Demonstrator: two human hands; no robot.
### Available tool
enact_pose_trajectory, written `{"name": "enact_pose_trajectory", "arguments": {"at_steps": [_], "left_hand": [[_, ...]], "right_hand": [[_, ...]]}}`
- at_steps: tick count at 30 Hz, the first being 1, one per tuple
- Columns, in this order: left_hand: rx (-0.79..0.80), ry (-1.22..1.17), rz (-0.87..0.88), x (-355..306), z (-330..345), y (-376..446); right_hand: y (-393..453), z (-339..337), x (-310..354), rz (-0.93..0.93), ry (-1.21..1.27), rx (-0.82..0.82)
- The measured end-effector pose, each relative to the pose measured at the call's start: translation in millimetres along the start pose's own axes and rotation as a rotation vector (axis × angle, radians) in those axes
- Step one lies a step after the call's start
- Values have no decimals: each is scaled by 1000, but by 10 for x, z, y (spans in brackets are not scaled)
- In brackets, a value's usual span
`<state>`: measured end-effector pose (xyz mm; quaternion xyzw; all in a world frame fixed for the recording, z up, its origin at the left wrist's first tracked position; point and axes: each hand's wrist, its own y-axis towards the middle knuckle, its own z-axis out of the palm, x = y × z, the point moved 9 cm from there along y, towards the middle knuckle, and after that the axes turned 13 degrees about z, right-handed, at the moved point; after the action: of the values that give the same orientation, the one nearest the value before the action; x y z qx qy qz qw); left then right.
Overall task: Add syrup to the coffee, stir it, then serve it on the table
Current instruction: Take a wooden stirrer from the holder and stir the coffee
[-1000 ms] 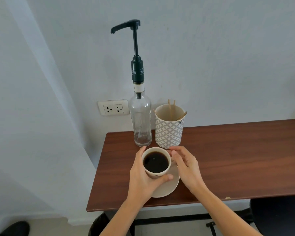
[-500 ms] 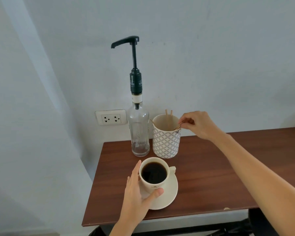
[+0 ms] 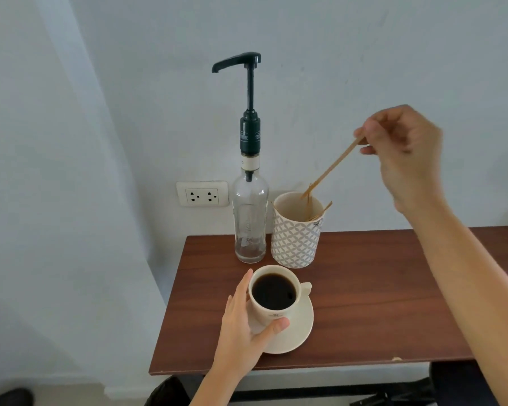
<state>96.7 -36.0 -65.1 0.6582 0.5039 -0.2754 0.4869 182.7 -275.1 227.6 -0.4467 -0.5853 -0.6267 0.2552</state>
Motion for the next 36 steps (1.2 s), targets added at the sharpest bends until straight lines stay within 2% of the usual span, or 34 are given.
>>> {"name": "enact_pose_trajectory", "arguments": {"at_steps": [3,7,10,14,16,20,25,28,32,36], "left_hand": [[1,-1,-3,-5,-3,-1],[9,-11,14,-34,-1,1],[3,-29,3,-23,-6,-3],[-4,-20,5,-40,-16,5],[-6,-11,12,-44,-19,9],[-8,-9,14,-28,-21,18],[-9,-14,14,-30,-16,16],[-13,-24,13,-29,-19,16],[-9,-17,23,-31,-21,14],[-10,-15,26,-17,-19,20]], "right_hand": [[-427,116,40,32,72,134],[-1004,533,-576,173,-186,322],[-1203,641,-855,181,-409,419],[-1400,682,-1011,339,-413,564],[-1485,766,-1008,367,-358,586],[-1467,1020,-873,245,-311,580],[-1263,967,-823,82,-462,519],[-1285,835,-909,148,-539,544],[-1497,950,-891,274,-401,603],[-1457,1139,-787,156,-373,569]]}}
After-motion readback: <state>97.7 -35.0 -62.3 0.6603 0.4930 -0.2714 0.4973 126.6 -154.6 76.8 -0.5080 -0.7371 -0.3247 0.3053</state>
